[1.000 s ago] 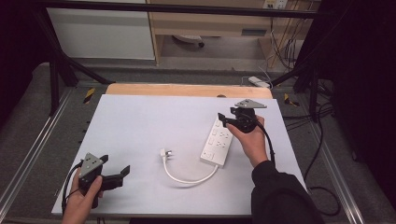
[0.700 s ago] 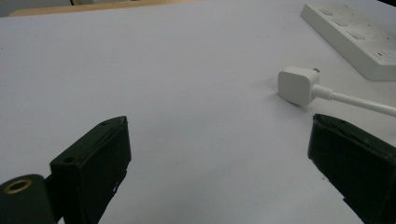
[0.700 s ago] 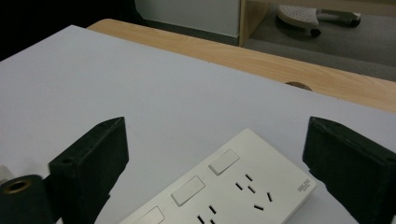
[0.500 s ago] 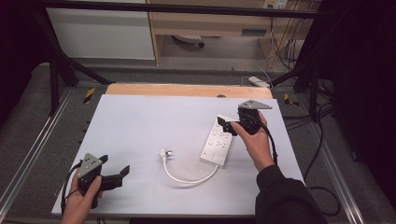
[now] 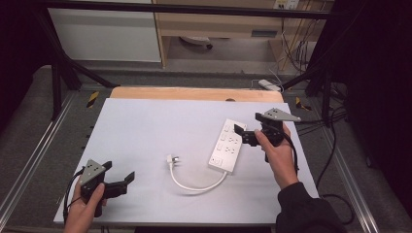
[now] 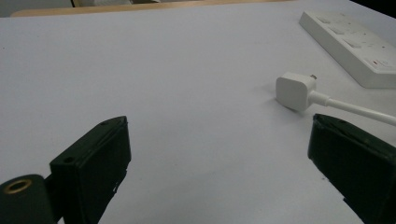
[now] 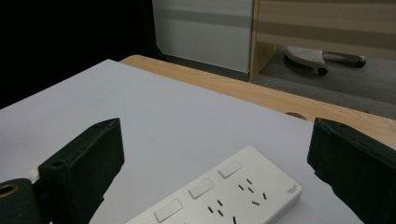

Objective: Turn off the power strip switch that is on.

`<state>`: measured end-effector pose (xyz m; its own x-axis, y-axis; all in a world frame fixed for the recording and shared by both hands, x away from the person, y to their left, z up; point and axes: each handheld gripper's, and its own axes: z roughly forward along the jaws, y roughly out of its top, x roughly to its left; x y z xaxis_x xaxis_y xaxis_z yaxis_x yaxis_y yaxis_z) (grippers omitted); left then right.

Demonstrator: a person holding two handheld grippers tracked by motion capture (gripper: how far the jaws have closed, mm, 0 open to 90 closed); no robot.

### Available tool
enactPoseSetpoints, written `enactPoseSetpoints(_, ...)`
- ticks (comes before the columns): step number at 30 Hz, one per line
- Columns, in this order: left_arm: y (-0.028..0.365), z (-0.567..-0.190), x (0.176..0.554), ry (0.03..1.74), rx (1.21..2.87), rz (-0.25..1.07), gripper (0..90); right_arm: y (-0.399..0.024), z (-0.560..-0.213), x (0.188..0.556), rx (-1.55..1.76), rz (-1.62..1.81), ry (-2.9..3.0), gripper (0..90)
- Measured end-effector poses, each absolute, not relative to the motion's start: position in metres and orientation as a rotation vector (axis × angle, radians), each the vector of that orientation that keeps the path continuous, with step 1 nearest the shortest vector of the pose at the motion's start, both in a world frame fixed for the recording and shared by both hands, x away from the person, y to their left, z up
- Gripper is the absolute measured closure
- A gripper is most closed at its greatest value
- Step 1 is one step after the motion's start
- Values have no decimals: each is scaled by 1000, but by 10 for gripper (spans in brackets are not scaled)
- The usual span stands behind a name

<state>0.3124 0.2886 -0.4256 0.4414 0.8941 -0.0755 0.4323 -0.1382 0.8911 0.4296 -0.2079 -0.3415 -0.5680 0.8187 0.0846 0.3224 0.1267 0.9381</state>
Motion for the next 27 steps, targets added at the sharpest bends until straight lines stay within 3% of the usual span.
enactPoseSetpoints(27,287,-425,309,1145,1747,626,60,-279,-372,366,1164,1450,1769,54)
